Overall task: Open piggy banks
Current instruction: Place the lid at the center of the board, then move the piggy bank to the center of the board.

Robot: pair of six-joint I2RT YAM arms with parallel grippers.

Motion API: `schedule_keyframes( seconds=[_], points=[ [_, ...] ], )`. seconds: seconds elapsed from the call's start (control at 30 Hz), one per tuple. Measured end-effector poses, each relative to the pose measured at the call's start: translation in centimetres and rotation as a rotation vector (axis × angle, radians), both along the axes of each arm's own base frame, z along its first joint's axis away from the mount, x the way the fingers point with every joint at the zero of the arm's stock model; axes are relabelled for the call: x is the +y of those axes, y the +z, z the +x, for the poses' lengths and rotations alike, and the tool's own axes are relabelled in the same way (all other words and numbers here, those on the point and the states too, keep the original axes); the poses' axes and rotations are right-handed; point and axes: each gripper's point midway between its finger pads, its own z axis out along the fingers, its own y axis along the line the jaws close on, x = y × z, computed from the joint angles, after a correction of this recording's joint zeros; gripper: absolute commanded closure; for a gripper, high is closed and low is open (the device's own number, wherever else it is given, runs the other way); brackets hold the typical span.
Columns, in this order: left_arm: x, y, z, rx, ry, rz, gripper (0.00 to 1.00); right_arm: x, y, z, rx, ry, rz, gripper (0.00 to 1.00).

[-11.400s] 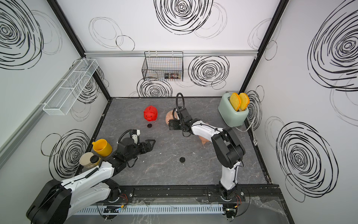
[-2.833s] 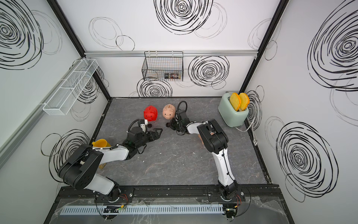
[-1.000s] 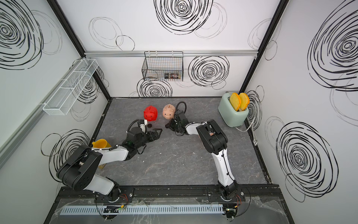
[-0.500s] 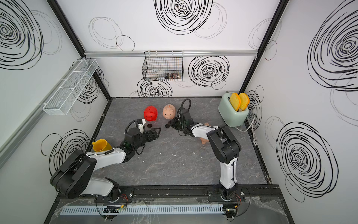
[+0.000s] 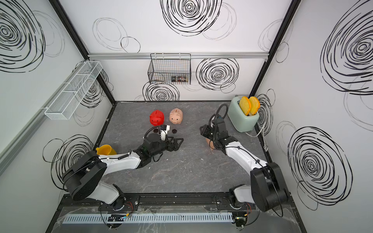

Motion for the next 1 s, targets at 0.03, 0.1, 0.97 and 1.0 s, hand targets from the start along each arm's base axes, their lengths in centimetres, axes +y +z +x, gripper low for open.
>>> schedule_keyframes(
  seconds=[0.03,0.1,0.97,1.0],
  points=[
    [-0.8,0.0,-0.2,-0.001,-0.019,0.006,0.04,-1.3,0.6,-0.2,-0.022,-0.025,-0.012,0.48],
    [-2.5,0.0,-0.7,-0.004,-0.058,0.014,0.04,-3.9,2.0,-0.6,-0.081,-0.078,-0.037,0.41],
    [-12.2,-1.2,-0.5,0.129,-0.196,0.01,0.04,-10.1,-6.5,1.9,0.203,-0.057,0.078,0.04],
    [-12.1,-1.3,-0.5,0.134,-0.196,0.007,0.04,-9.9,-6.5,1.8,0.204,-0.052,0.082,0.04]
  ],
)
